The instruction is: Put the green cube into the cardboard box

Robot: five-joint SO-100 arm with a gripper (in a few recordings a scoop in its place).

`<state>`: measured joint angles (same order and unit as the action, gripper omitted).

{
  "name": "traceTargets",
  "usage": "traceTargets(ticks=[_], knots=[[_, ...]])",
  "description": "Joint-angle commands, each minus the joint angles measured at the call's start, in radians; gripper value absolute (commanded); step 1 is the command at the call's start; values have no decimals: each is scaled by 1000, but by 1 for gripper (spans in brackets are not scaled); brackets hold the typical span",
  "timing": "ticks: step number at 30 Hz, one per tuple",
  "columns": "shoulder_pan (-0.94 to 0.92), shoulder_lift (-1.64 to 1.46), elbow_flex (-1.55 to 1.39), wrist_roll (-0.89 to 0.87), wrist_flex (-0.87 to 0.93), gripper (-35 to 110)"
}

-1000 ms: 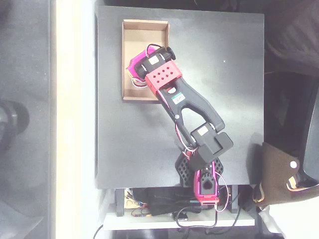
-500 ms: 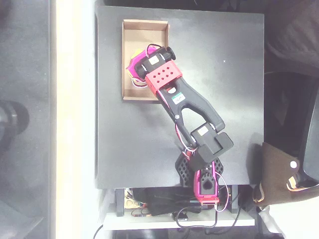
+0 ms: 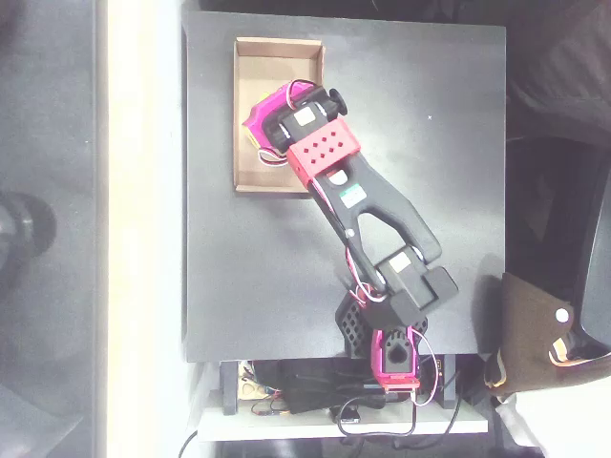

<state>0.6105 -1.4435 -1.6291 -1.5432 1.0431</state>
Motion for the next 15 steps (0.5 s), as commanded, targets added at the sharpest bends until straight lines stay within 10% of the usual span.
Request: traceTargets(ticks=[1,15], knots=[[17,-127,3,3,12,41],[11,-396,-5,0,15,41]])
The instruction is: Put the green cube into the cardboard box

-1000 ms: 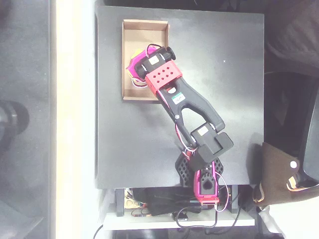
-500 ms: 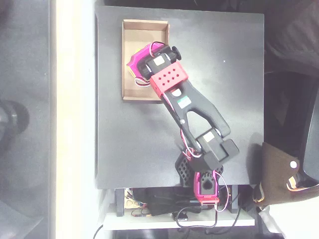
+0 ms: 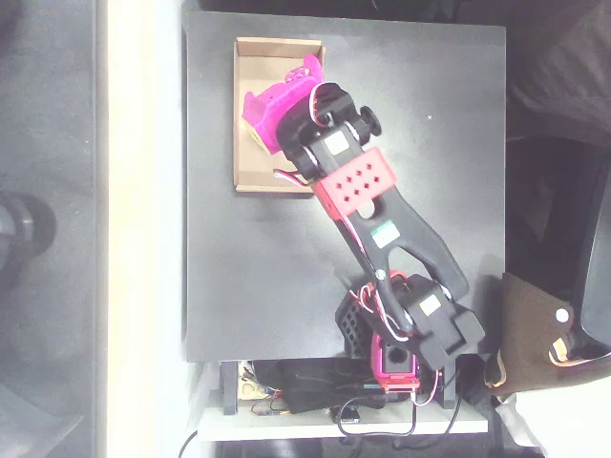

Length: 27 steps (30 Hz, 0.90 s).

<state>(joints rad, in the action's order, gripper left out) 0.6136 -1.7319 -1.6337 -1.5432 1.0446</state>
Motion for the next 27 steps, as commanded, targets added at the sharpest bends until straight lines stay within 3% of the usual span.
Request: traceTargets(ticks=[1,13,27], knots=[[8,-127,2,0,14,41],[-75,-341,2,2,14,41],[-434,-377,3,3,14,41]])
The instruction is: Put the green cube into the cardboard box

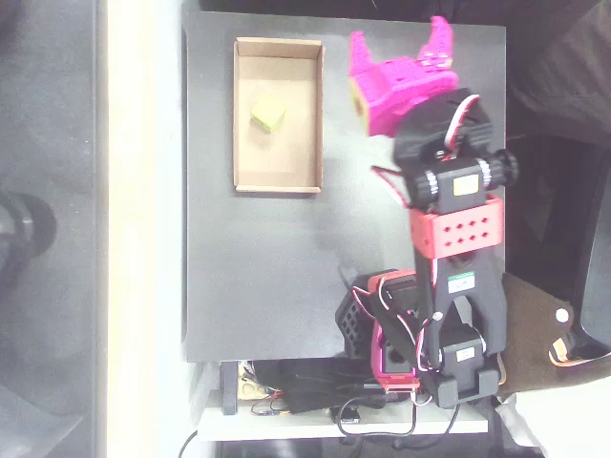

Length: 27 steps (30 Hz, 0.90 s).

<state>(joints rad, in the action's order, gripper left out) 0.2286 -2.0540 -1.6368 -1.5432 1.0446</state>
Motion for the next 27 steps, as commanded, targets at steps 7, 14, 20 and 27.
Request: traceTargets(ticks=[7,14,20,27], knots=[[-183,-55,3,3,12,41],[-219,-55,-2,-6,14,41],[-219,-160,-149,2,14,40],[-213,-489,-502,3,11,40]])
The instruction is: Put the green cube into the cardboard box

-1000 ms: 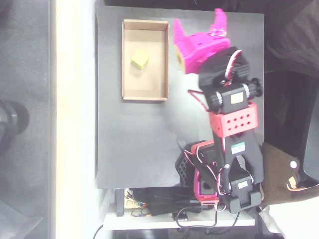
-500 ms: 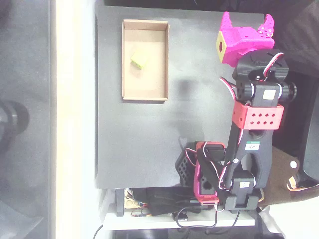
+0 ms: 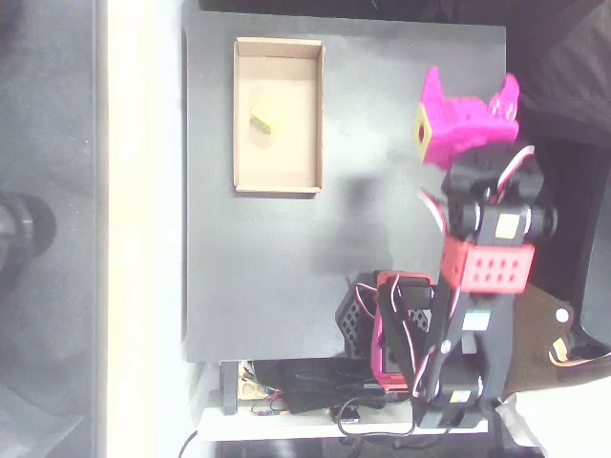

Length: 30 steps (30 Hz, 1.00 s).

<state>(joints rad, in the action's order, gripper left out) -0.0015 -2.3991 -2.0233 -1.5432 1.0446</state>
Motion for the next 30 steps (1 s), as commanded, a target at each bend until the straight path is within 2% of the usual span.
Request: traceTargets(ticks=[1,9,30], knots=[[17,-189,-164,3,9,40],[15,-474,-457,3,2,40],[12,-942,-1000,3,0,40]])
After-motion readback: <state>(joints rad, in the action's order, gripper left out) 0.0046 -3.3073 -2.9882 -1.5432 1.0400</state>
